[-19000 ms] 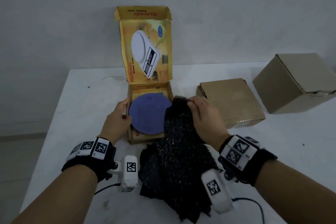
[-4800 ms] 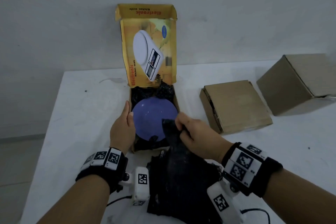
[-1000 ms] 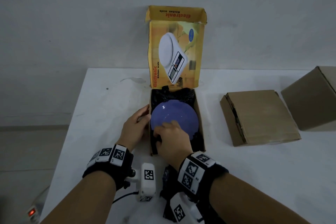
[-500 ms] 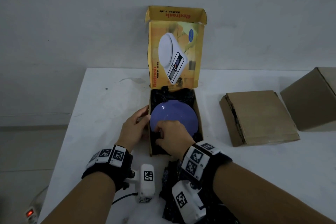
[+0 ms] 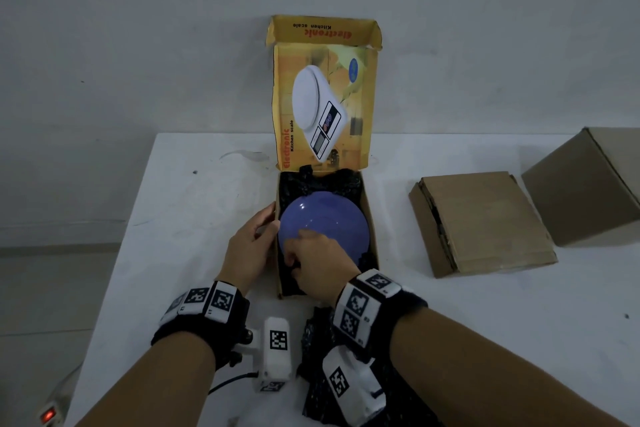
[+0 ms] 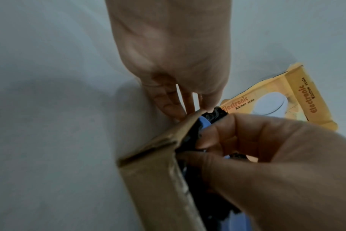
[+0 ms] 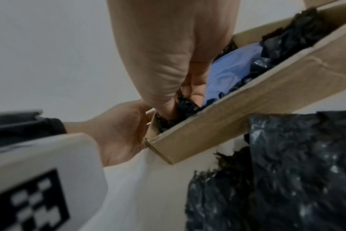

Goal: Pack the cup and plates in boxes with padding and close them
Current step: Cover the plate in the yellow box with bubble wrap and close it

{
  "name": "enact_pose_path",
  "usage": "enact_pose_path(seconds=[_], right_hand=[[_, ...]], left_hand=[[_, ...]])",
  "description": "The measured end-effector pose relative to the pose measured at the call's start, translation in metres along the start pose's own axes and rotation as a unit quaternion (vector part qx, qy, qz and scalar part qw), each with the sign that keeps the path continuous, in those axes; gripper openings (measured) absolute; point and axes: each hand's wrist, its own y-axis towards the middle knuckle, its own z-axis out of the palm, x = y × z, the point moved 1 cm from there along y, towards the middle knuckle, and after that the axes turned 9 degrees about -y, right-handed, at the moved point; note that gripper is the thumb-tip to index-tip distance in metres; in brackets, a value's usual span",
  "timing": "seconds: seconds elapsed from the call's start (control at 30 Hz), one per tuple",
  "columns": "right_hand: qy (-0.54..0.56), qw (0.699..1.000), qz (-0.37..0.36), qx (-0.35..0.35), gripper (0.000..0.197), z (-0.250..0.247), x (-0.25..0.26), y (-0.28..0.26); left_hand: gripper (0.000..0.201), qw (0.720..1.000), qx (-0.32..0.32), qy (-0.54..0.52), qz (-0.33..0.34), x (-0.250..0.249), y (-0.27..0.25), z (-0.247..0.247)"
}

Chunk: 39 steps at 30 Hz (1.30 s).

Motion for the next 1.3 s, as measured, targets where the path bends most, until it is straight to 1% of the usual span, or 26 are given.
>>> enact_pose_path(seconds=[0.07,0.17,0.2,0.27,0.33,0.4,0.5,0.57,0.6,0.63,0.67,0.7,0.73,0.8,0.83,0.9,0.93,0.97,1.03,1.07,1.1,1.13,1.17,1.2,1.27,1.3], right_hand=[[0.017,1.0,-0.001,-0.008,0.016,-0.005,-0.006,-0.003],[0.046,0.997,0.044,-0.043,0.021,-0.026,-0.033,-0.016],[0.033,0.997,0.058,-0.039,0.02,-0.031,-0.044,-0.022],[-0.001,0.998,0.065,0.006,0.02,-0.033,-0.058,-0.033],[-0.029,0.998,0.051,0.03,0.019,-0.027,-0.061,-0.038],[-0.045,0.998,0.031,0.019,0.018,-0.02,-0.06,-0.039],[-0.041,0.999,0.009,-0.025,0.017,-0.019,-0.059,-0.048],[-0.009,0.998,-0.011,-0.064,0.013,-0.019,-0.058,-0.062],[0.004,0.998,-0.024,-0.055,0.014,-0.017,-0.057,-0.071],[0.005,0.999,-0.041,-0.019,0.019,-0.013,-0.055,-0.081],[-0.015,0.997,-0.063,0.034,0.028,-0.006,-0.053,-0.09],[-0.059,0.991,-0.088,0.081,0.039,0.0,-0.053,-0.097],[-0.114,0.981,-0.112,0.105,0.047,0.006,-0.053,-0.101],[-0.192,0.966,-0.136,0.107,0.054,0.015,-0.056,-0.104],[-0.207,0.963,-0.137,0.103,0.05,0.016,-0.057,-0.104],[-0.198,0.967,-0.135,0.09,0.03,0.012,-0.055,-0.106],[-0.167,0.974,-0.124,0.091,0.019,0.007,-0.053,-0.108],[-0.122,0.982,-0.105,0.097,0.012,0.0,-0.054,-0.109],[-0.035,0.992,-0.055,0.107,0.009,-0.022,-0.056,-0.108],[-0.015,0.995,-0.027,0.099,0.01,-0.036,-0.059,-0.105],[-0.004,0.997,0.001,0.073,0.011,-0.051,-0.063,-0.101],[0.001,0.999,0.028,0.025,0.012,-0.066,-0.066,-0.095],[-0.003,0.997,0.056,-0.047,0.012,-0.082,-0.068,-0.089],[-0.015,0.987,0.084,-0.133,0.011,-0.095,-0.069,-0.083],[-0.047,0.945,0.108,-0.306,0.018,-0.118,-0.065,-0.073],[-0.055,0.925,0.107,-0.361,0.023,-0.123,-0.062,-0.068]], left_hand=[[0.044,0.999,-0.005,0.041,0.017,0.0,-0.003,0.003],[0.045,0.995,-0.009,0.089,0.045,0.0,-0.008,0.008],[0.045,0.993,-0.012,0.104,0.047,0.0,-0.009,0.009],[0.045,0.989,-0.021,0.135,0.051,-0.002,-0.011,0.013],[0.045,0.985,-0.029,0.157,0.063,-0.005,-0.012,0.017],[0.045,0.981,-0.034,0.176,0.069,-0.007,-0.011,0.02],[0.045,0.981,-0.036,0.181,0.062,-0.009,-0.012,0.02],[0.045,0.982,-0.033,0.179,0.058,-0.01,-0.012,0.019],[0.046,0.983,-0.031,0.174,0.056,-0.01,-0.013,0.019],[0.046,0.984,-0.03,0.168,0.053,-0.009,-0.012,0.019],[0.046,0.985,-0.028,0.162,0.047,-0.009,-0.013,0.019],[0.046,0.986,-0.026,0.157,0.042,-0.009,-0.013,0.02],[0.046,0.987,-0.026,0.154,0.038,-0.009,-0.013,0.02],[0.046,0.986,-0.027,0.158,0.033,-0.01,-0.014,0.02],[0.046,0.986,-0.028,0.162,0.031,-0.01,-0.014,0.02],[0.046,0.986,-0.029,0.165,0.026,-0.011,-0.013,0.02],[0.046,0.986,-0.029,0.164,0.025,-0.011,-0.013,0.02],[0.046,0.986,-0.028,0.163,0.025,-0.01,-0.012,0.019],[0.046,0.987,-0.022,0.154,0.029,-0.009,-0.011,0.017],[0.046,0.989,-0.018,0.145,0.032,-0.008,-0.01,0.016],[0.046,0.99,-0.015,0.134,0.032,-0.007,-0.008,0.016],[0.045,0.991,-0.013,0.127,0.031,-0.006,-0.007,0.015],[0.045,0.992,-0.014,0.124,0.03,-0.005,-0.006,0.013],[0.044,0.992,-0.016,0.121,0.029,-0.003,-0.005,0.012],[0.043,0.995,-0.02,0.096,0.027,-0.001,-0.004,0.011],[0.042,0.996,-0.021,0.081,0.025,0.0,-0.004,0.011]])
